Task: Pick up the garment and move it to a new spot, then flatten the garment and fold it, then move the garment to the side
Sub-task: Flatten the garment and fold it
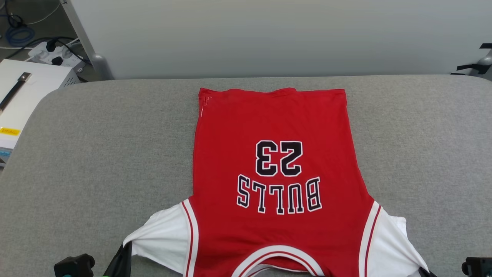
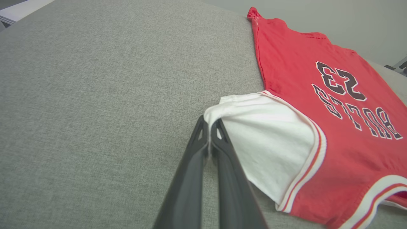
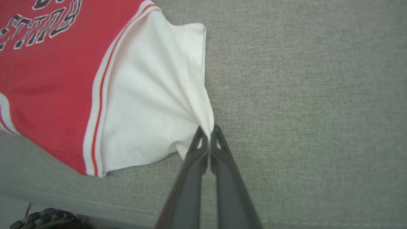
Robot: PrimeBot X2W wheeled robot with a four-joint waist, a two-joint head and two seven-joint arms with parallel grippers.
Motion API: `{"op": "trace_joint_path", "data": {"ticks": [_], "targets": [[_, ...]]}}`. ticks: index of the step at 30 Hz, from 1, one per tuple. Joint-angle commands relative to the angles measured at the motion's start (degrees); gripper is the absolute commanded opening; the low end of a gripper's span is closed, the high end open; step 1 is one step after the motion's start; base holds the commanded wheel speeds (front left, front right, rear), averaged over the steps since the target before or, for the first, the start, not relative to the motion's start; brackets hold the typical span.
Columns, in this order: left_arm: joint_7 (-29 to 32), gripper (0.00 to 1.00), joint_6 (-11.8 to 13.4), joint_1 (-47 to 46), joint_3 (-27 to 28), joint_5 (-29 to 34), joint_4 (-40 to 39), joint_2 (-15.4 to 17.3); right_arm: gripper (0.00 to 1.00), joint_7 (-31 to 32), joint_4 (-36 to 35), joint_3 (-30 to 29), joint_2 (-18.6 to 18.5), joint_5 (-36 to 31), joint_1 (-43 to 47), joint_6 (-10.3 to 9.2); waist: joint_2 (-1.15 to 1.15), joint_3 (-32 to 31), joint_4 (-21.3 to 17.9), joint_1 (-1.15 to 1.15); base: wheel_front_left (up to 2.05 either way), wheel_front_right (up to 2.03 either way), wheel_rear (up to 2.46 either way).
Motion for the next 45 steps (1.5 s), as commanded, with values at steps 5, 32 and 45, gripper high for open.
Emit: {"op": "trace_joint_path", "data": {"ticks": [5, 32, 45], "targets": [[-0.2, 0.0, -0.6, -1.4, -0.2, 0.9, 0.6, -0.6, 0.44, 0.7, -1.3, -1.5, 1.3, -1.6, -0.3, -0.04, 0.0, 0.6, -0.1, 0.01, 0.0, 0.0, 0.0], [-1.5, 0.0, -3.3, -15.4, 0.3, 11.3, -5.1, -7.6, 1.0, 18.3, -12.4, -2.5, -10.4, -6.9, -47.8, -0.04, 0.0, 19.7, 8.8, 0.01, 0.0, 0.0, 0.0], [-1.5, 0.0, -8.8, -20.7, 3.8, 16.8, -4.8, -15.5, 1.0, 51.1, 4.2, 5.3, -14.0, -1.1, -69.6, -0.04, 0.0, 29.8, 14.6, 0.01, 0.0, 0.0, 0.0]]}}
